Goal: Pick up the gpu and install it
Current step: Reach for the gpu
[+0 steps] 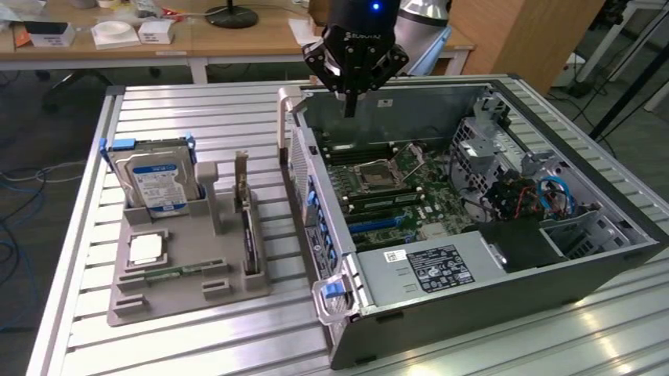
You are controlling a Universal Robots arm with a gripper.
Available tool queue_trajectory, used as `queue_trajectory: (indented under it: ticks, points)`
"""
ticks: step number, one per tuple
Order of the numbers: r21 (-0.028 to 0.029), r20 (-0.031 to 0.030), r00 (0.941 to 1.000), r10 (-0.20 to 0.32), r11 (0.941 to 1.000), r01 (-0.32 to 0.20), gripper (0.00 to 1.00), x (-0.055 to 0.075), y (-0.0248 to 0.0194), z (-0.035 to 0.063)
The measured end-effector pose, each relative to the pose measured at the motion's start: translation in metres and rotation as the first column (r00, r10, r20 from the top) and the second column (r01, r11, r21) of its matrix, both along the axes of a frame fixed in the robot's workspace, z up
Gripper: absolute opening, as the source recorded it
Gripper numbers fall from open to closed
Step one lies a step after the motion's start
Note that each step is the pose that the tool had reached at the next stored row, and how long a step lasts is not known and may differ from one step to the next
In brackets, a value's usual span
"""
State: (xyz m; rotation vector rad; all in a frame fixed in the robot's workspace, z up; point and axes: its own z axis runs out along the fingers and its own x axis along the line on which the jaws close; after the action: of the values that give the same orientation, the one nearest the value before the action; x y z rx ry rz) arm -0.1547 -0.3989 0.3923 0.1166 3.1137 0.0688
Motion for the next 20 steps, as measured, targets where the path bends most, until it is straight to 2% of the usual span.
queue_trajectory:
  ticks: [20]
  points:
    - [0.0001, 0.0000, 1.0000, 0.000, 1.0000, 0.000, 0.11, -0.0067, -0.0001, -0.0002]
